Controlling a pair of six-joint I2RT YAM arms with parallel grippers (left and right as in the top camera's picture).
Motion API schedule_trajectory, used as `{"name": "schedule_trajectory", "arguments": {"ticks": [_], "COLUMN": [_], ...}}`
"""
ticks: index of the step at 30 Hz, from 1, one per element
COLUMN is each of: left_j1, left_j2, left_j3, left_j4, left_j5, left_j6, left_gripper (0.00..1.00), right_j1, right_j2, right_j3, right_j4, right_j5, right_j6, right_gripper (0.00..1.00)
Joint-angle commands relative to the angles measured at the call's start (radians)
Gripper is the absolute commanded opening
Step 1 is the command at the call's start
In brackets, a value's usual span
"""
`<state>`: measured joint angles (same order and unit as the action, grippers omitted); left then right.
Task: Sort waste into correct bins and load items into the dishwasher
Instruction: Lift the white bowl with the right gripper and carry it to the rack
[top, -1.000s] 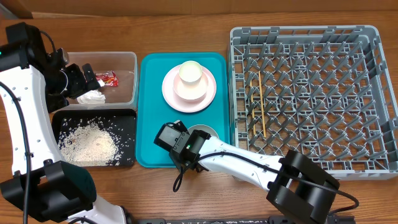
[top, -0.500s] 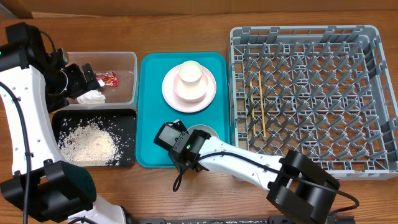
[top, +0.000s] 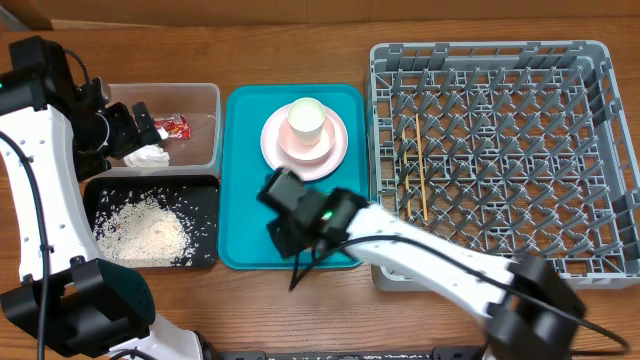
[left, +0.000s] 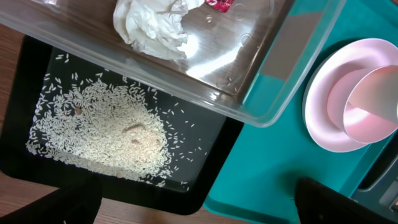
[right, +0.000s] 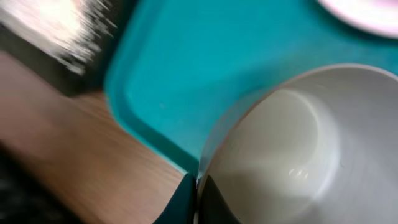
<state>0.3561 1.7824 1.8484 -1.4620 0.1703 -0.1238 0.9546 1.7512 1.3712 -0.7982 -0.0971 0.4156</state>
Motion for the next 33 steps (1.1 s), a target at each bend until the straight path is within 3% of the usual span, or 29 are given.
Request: {"name": "schedule_trajectory", "arguments": {"ticks": [1, 7, 14, 21, 29, 33], "left_j1": [0.003, 0.003, 0.003, 0.003, 0.003, 0.003], "left_j2": [-0.006, -0.006, -0.006, -0.006, -0.006, -0.006], "left_j3": [0.017, 0.017, 0.017, 0.017, 0.017, 0.017], "left_j4": [0.001, 0.001, 0.001, 0.001, 0.001, 0.001], "left_j5": [-0.006, -0.006, -0.006, -0.006, -0.005, -0.005], "left_j6": [-0.003, -0.003, -0.004, -0.003, -0.003, -0.003], "left_gripper": [1.0, 1.0, 1.0, 1.0, 1.0, 1.0], "right_j1": [-0.087, -0.326, -0.581, -0.828, -1.067, -1.096], "right_j2": [-0.124, -0.257, -0.294, -0.293, -0.29, -0.286], "right_j3": [0.04, 0.04, 0.04, 0.04, 0.035, 0.005], "right_j4": [0.002, -0.002, -0.02, -0.119, -0.463, -0.575], "right_j5": [-0.171, -0.503, -0.787, -1.175, -1.26, -1.328], "right_j6": [0.01, 0.002, -0.023, -0.256, -0.615, -0.744], "right_gripper": [0.04, 0.04, 0.04, 0.04, 0.04, 0.04]}}
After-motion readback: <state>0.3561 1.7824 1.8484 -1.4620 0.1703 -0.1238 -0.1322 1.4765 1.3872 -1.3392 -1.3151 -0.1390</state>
